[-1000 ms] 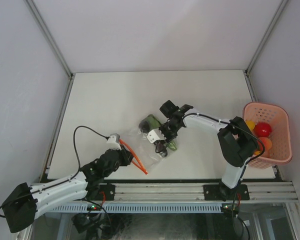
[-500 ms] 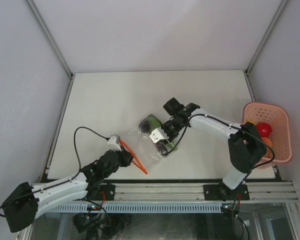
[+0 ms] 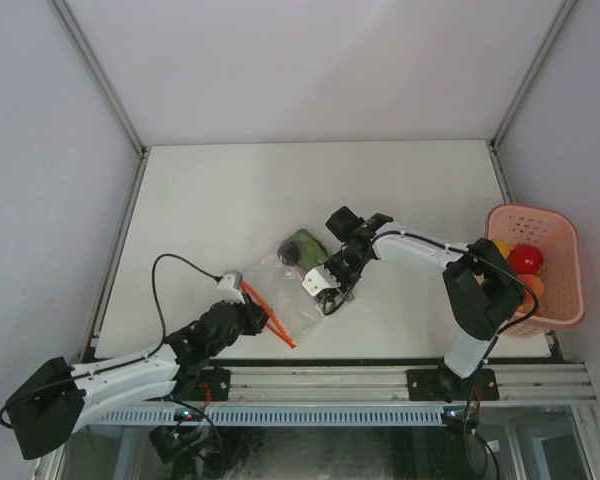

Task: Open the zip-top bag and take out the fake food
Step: Pick up the fake vegetable from the zipper food storage bag.

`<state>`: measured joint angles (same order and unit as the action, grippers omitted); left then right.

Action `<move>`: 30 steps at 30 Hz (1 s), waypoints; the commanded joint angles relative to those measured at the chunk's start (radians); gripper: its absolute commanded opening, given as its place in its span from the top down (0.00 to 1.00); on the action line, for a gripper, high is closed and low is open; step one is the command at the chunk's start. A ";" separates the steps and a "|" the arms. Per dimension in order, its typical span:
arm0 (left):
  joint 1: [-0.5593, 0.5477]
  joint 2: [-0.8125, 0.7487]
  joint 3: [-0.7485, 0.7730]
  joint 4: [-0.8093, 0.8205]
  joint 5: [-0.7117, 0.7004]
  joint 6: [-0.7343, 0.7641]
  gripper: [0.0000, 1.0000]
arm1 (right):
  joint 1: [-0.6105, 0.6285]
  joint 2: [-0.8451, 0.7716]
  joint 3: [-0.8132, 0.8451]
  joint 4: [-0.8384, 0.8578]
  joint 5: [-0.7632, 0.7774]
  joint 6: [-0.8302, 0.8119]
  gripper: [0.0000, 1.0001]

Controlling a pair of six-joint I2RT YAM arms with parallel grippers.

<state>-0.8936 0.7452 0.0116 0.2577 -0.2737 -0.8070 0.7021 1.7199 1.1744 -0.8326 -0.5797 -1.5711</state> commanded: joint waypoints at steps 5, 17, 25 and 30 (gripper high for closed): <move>0.001 0.075 -0.006 0.149 0.042 0.026 0.89 | 0.044 0.035 -0.014 0.047 0.064 -0.020 0.74; 0.001 0.251 0.027 0.278 0.094 0.022 0.87 | 0.102 0.056 -0.014 0.064 0.054 -0.003 0.81; 0.001 0.330 0.051 0.364 0.132 0.002 0.84 | 0.134 0.055 -0.014 0.107 0.021 0.052 0.81; 0.001 0.380 0.057 0.428 0.150 -0.028 0.80 | 0.151 0.060 -0.008 0.125 -0.007 0.100 0.79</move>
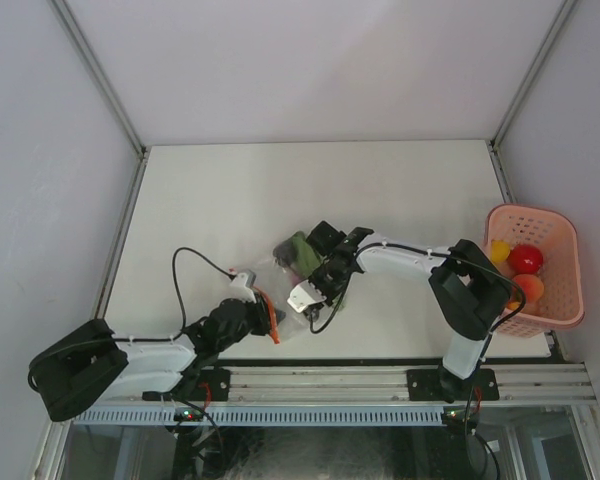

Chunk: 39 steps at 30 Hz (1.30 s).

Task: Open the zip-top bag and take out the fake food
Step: Pick up the fake vegetable from the zipper food storage bag.

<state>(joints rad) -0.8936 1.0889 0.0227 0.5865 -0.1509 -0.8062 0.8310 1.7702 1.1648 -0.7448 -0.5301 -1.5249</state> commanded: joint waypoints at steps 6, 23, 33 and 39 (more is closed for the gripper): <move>0.001 0.134 0.051 0.169 0.015 -0.125 0.79 | 0.036 0.018 0.011 0.049 -0.070 0.094 0.79; 0.001 0.248 -0.008 0.555 0.049 -0.155 0.86 | 0.032 0.040 0.019 0.077 -0.033 0.155 0.80; 0.001 0.440 0.003 0.776 0.084 -0.241 0.68 | 0.008 0.020 0.023 0.073 -0.057 0.174 0.80; 0.002 0.534 0.025 0.797 0.072 -0.323 0.60 | 0.007 0.021 0.024 0.067 -0.073 0.179 0.80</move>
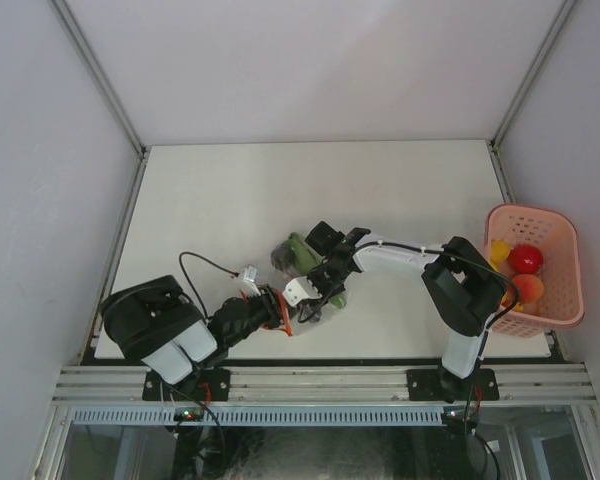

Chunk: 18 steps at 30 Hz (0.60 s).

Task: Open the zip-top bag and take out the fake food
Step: Pick up the fake vegetable from the zipper food storage bag.

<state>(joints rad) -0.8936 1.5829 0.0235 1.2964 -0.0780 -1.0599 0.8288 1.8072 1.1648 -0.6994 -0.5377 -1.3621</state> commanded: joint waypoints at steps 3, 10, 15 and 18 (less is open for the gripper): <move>0.002 0.038 0.013 0.075 -0.032 -0.092 0.52 | 0.012 -0.014 0.023 0.020 -0.067 0.020 0.81; 0.001 0.058 0.016 0.013 -0.073 -0.154 0.40 | 0.020 -0.007 0.036 0.013 -0.093 0.040 0.81; 0.001 0.089 0.015 0.022 -0.085 -0.180 0.37 | 0.029 -0.003 0.044 0.020 -0.123 0.084 0.83; 0.001 0.088 0.013 0.009 -0.088 -0.188 0.37 | 0.037 0.006 0.050 0.034 -0.140 0.124 0.88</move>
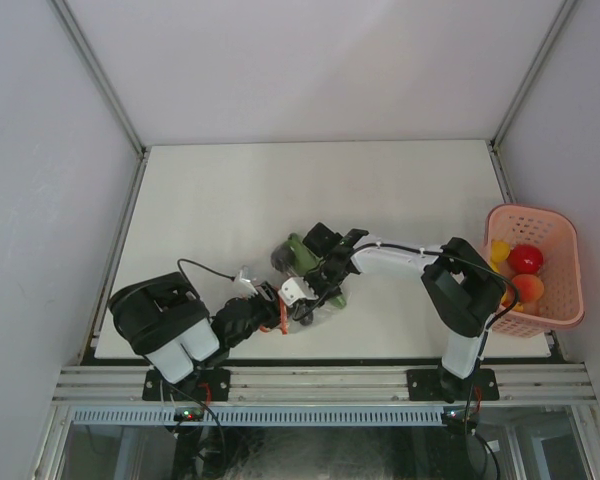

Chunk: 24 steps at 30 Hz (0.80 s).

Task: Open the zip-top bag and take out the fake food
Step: Pick up the fake vegetable from the zipper food storage bag.

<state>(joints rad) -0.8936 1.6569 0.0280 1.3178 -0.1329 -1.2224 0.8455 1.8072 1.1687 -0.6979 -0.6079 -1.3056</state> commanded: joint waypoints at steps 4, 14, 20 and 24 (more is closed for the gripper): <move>0.001 0.015 0.024 -0.062 -0.021 -0.035 0.39 | 0.033 0.017 0.047 0.061 -0.094 0.124 0.97; 0.002 0.000 -0.014 -0.064 -0.044 -0.006 0.71 | 0.011 0.030 0.046 0.102 -0.087 0.201 0.99; 0.014 -0.097 -0.048 -0.105 -0.038 0.047 0.81 | -0.019 0.042 0.046 0.115 0.007 0.203 0.99; 0.016 -0.190 -0.054 -0.220 -0.033 0.081 0.81 | -0.046 0.042 0.046 0.118 0.041 0.207 0.99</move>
<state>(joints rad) -0.8848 1.5532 0.0113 1.1950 -0.1574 -1.2102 0.8268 1.8542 1.1805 -0.6193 -0.6025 -1.1172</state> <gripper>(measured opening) 0.481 0.011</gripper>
